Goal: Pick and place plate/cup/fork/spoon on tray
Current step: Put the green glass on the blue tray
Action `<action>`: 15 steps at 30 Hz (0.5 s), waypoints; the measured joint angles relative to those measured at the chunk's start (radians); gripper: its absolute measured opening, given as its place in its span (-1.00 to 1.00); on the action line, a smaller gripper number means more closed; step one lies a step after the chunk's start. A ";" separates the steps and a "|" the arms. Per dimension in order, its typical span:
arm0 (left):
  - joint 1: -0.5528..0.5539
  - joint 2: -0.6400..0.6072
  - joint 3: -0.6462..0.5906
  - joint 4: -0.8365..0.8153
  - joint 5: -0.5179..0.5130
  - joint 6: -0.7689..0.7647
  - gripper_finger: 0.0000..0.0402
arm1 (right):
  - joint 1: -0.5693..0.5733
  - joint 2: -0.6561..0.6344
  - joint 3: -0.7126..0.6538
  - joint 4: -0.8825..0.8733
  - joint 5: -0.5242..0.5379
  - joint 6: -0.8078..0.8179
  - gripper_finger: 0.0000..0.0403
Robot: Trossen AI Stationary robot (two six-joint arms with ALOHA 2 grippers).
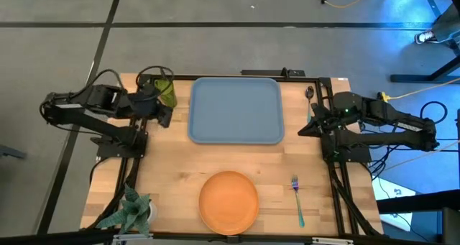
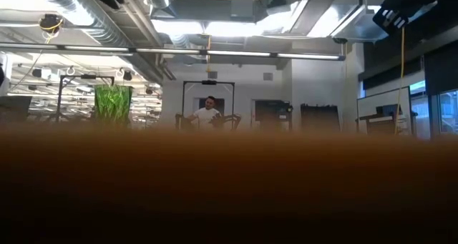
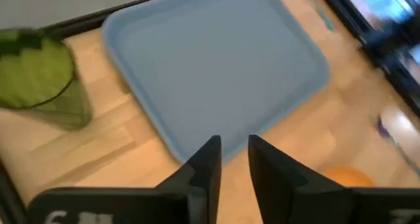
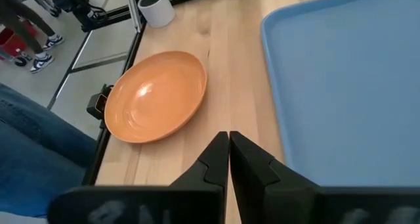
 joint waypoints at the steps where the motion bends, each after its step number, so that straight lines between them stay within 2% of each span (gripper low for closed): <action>1: 0.026 0.010 0.000 0.000 -0.001 -0.018 -0.61 | 0.000 0.003 0.000 0.000 0.000 0.013 -0.90; 15: 0.404 0.187 0.000 -0.001 0.001 0.150 -0.60 | 0.000 0.008 0.000 0.001 -0.002 0.049 -0.90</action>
